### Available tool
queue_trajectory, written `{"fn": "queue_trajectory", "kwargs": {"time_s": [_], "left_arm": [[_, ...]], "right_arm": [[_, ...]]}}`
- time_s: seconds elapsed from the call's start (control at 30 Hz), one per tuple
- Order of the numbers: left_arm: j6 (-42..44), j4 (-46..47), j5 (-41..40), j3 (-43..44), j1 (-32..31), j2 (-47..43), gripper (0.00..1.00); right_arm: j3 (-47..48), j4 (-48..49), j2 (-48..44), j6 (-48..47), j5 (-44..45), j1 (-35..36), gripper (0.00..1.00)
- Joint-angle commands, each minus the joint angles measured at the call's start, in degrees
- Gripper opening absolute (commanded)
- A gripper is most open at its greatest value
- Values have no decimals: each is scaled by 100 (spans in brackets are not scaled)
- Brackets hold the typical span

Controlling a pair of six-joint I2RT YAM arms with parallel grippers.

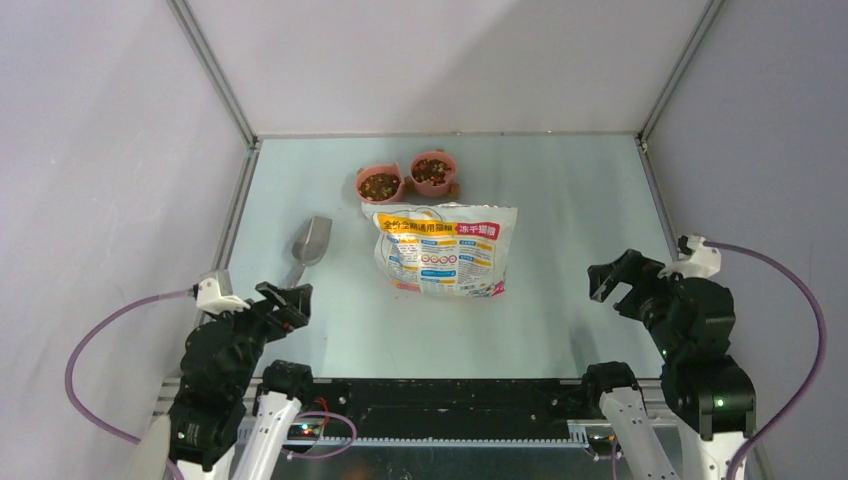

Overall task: Serve the pet food
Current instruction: Reset both arms

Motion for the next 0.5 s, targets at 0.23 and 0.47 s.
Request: {"fn": "queue_trajectory", "kwargs": {"time_s": [0.23, 0.47], "left_arm": [[-131, -669, -67, 248, 40, -26, 100], [46, -591, 25, 216, 42, 36, 100]], "right_arm": [[96, -358, -355, 269, 160, 8, 99], [93, -436, -446, 242, 159, 2, 99]]}}
